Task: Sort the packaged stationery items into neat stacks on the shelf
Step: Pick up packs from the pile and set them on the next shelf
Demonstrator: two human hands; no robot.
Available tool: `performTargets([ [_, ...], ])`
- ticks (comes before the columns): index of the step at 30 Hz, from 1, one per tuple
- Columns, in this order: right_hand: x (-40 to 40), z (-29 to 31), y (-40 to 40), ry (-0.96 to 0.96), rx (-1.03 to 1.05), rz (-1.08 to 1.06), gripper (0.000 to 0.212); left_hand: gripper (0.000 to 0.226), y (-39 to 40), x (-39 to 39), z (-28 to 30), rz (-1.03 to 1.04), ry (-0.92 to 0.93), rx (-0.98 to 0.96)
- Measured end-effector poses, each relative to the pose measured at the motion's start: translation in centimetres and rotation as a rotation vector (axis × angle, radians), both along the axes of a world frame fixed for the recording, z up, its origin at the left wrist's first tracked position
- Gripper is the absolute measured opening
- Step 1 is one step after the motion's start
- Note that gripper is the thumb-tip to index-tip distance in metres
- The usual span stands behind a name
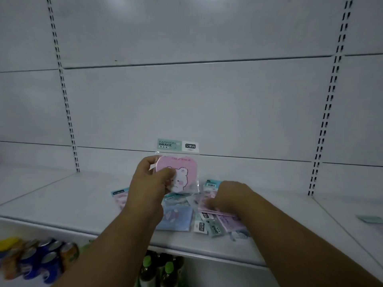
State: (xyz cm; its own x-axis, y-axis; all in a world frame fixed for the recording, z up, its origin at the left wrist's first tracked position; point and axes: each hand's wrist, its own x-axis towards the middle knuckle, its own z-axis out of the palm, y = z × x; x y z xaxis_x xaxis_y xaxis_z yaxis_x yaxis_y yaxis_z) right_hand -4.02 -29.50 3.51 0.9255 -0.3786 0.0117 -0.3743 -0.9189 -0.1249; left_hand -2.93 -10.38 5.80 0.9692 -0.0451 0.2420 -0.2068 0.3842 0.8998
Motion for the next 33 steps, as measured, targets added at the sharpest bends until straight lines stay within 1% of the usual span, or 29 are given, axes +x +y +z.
performTargets([
  [2,-0.1,0.0,0.5,-0.113,0.128,-0.084,0.056,0.032,1.0,0.0,0.0,-0.052,-0.016,-0.017],
  [4,-0.1,-0.2,1.3,-0.304,0.298,-0.13,0.059,0.032,1.9,0.1,-0.1,-0.097,-0.027,-0.033],
  [7,-1.1,-0.2,2.0,-0.672,0.473,-0.128,0.053,0.032,2.6,0.0,-0.5,-0.153,-0.044,-0.045],
  [9,-2.8,0.1,2.0,-0.882,0.516,-0.1,0.044,0.032,2.5,-0.1,-0.9,-0.168,-0.044,-0.043],
  [11,-4.9,0.7,1.3,-0.997,0.539,-0.109,0.035,0.032,1.8,-0.3,-1.3,-0.187,-0.027,-0.046],
  [14,-8.1,2.2,-0.5,-1.129,0.69,-0.194,0.03,0.031,0.1,-0.7,-1.4,-0.205,-0.026,-0.006],
  [17,-11.3,3.6,-2.6,-1.19,0.847,-0.218,0.03,0.029,-2.5,-1.7,-1.5,-0.199,-0.012,0.01],
  [19,-13.7,3.9,-3.9,-1.201,0.881,-0.199,0.032,0.029,-4.9,-3.1,-1.6,-0.226,0.004,0.025],
  [23,-19.7,4.2,-7.6,-1.22,0.827,-0.202,0.031,0.028,-11.4,-7.5,-1.7,-0.347,0.026,0.071],
  [27,-26.5,4.1,-13.2,-1.224,0.761,-0.219,0.028,0.02,-18.8,-12.7,-2.1,-0.431,0.032,0.124],
  [31,-32.4,4.1,-19.5,-1.189,0.703,-0.215,0.028,0.005,-26.5,-17.5,-2.7,-0.407,0.066,0.223],
  [33,-34.6,3.8,-22.4,-1.162,0.684,-0.229,0.029,0.004,-30.1,-19.3,-2.9,-0.381,0.062,0.301],
])
